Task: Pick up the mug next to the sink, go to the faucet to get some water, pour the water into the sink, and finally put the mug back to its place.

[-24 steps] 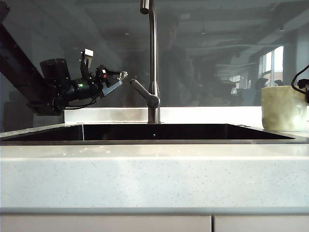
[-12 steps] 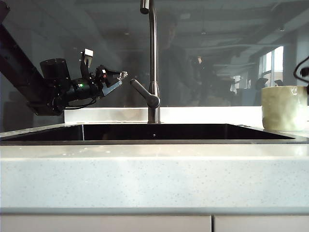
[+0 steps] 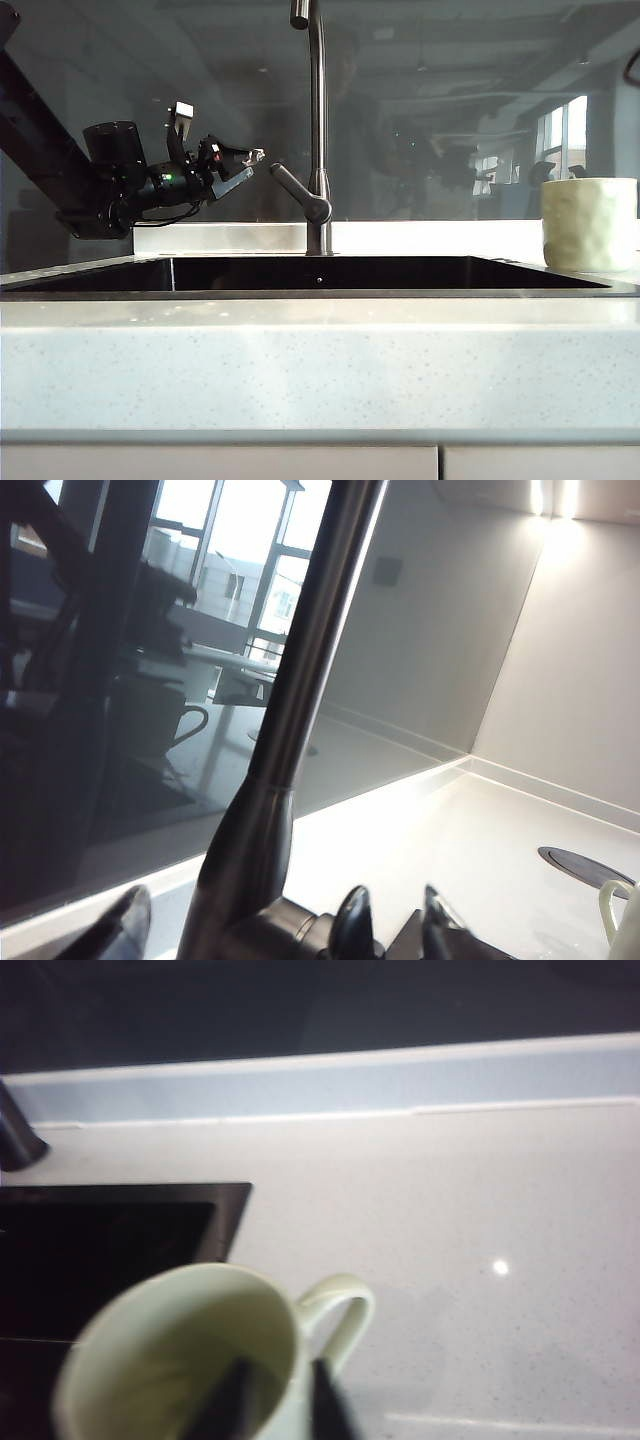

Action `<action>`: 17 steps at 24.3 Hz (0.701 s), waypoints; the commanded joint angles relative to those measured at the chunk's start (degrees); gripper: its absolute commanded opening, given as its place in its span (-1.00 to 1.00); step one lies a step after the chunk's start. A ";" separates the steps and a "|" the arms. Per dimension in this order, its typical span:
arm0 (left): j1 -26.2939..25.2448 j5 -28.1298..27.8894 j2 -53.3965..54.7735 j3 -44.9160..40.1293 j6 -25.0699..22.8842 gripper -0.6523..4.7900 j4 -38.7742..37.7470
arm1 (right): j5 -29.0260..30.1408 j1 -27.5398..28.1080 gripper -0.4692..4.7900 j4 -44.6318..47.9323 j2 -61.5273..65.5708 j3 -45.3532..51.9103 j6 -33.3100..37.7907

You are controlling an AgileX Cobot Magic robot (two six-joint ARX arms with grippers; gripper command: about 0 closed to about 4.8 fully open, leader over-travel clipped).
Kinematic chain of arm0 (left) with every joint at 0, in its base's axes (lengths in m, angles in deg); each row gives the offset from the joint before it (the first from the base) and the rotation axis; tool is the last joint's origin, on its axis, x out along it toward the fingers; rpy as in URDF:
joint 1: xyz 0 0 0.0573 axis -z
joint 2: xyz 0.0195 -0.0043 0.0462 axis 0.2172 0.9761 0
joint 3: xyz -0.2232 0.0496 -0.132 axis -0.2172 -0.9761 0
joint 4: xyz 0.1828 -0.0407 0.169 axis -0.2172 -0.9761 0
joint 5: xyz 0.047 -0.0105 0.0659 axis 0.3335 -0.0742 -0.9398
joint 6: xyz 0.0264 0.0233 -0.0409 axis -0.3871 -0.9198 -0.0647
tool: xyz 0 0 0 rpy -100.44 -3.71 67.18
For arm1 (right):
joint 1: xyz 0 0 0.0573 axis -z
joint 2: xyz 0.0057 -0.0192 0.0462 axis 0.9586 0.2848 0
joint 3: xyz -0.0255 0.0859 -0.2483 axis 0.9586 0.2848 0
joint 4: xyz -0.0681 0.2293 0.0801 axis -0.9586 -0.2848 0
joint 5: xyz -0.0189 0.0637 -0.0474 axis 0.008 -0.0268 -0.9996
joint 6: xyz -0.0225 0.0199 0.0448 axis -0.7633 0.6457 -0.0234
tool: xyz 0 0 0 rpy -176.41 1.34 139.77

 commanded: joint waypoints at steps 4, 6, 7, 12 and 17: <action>-0.07 0.22 -0.42 0.22 -0.07 0.49 -1.40 | 7.65 -0.83 -0.86 -10.99 -10.25 -0.24 0.61; -0.07 0.22 -0.42 0.22 -0.07 0.49 -1.90 | 7.69 -2.16 -0.86 -14.29 -13.33 -0.24 1.95; -0.07 0.17 -0.42 0.22 -0.09 0.49 -2.27 | 7.56 -3.08 -0.86 -15.61 -14.93 -0.24 3.28; -0.07 0.22 -0.39 0.22 -0.07 0.49 -4.61 | 7.58 -6.69 -0.86 -17.86 -19.56 -0.24 4.00; -0.07 0.20 -0.42 0.22 -0.09 0.49 -6.75 | 7.34 -6.80 -0.85 -17.75 -19.76 -0.26 3.93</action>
